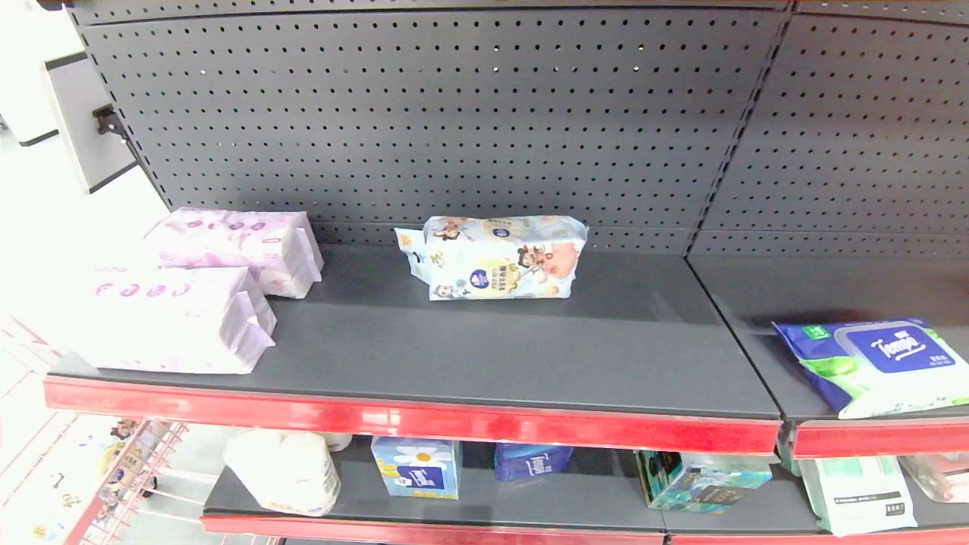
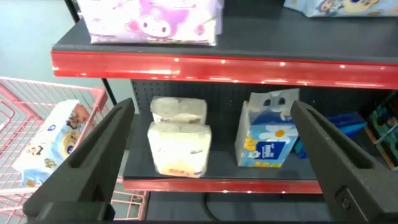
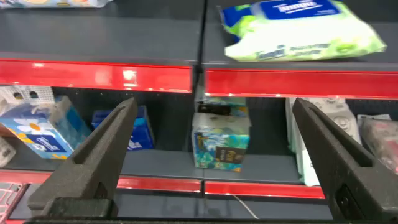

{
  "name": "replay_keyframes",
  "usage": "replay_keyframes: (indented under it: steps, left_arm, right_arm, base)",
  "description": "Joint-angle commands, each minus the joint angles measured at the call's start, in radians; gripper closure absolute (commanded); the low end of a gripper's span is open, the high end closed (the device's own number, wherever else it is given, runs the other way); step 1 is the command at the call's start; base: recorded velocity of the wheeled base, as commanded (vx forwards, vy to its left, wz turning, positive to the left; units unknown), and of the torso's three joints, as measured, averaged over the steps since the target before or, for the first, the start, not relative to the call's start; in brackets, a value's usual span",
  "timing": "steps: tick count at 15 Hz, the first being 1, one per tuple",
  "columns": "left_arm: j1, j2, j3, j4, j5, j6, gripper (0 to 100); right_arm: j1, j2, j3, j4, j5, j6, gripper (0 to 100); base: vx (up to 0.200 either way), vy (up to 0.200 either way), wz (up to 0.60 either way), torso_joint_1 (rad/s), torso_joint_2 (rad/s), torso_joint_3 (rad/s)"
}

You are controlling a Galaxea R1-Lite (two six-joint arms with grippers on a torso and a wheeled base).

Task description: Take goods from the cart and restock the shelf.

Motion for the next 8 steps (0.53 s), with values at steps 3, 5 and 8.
replay_keyframes:
  steps: [3,5,8]
  left_arm:
    - [0.0,0.0,0.0,0.0,0.0,0.0,0]
    - [0.0,0.0,0.0,0.0,0.0,0.0,0]
    - [0.0,0.0,-0.002,0.0,0.0,0.0,0]
  right_arm:
    - [-0.001,0.0,-0.001,0.0,0.0,-0.001,0]
    - [-0.001,0.0,-0.001,0.0,0.0,-0.001,0]
    - [-0.001,0.0,-0.001,0.0,0.0,0.001,0]
  base:
    - [0.0,0.2,0.0,0.005,0.0,0.002]
    - [0.0,0.2,0.0,0.0,0.0,0.007]
    - [0.0,0.2,0.0,0.001,0.0,0.001]
